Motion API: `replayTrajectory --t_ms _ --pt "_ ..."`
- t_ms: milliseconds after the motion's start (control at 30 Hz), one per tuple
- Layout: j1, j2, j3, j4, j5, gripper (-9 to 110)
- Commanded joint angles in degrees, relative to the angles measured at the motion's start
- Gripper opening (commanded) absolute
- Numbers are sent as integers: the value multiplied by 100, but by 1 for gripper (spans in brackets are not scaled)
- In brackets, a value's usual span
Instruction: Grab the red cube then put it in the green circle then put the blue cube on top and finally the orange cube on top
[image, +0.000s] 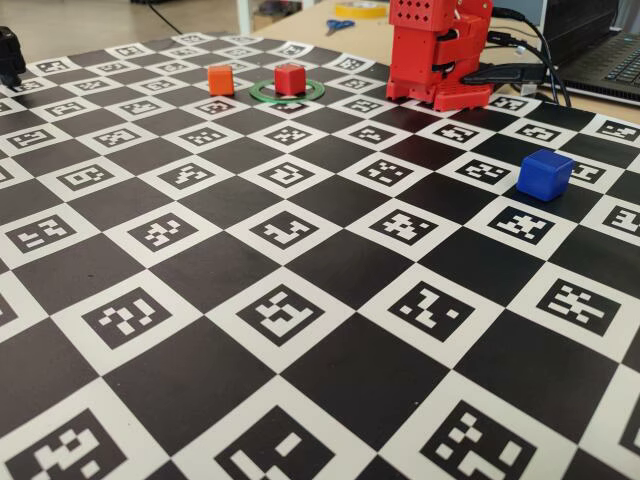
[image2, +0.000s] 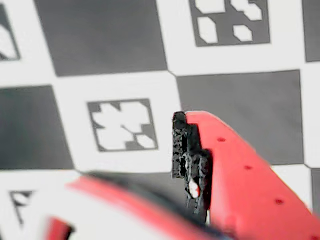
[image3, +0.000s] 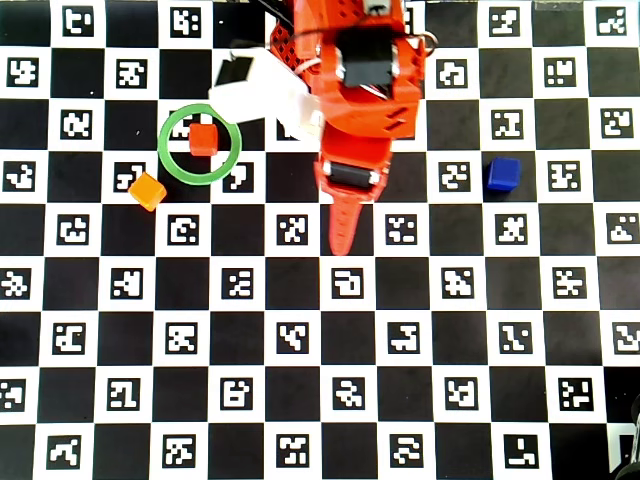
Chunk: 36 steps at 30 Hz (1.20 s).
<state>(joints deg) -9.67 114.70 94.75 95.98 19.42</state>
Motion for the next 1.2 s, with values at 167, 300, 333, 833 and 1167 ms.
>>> replayTrajectory --t_ms 167,300,333,833,1167 --pt "-1415 -563 -984 492 1266 48" --pt "-2312 -457 -545 316 2083 52" --pt "-2505 -404 -396 211 2250 54" --pt "-4289 44 1072 -1767 3999 55" --pt "-4737 -589 1143 -2531 4315 54"
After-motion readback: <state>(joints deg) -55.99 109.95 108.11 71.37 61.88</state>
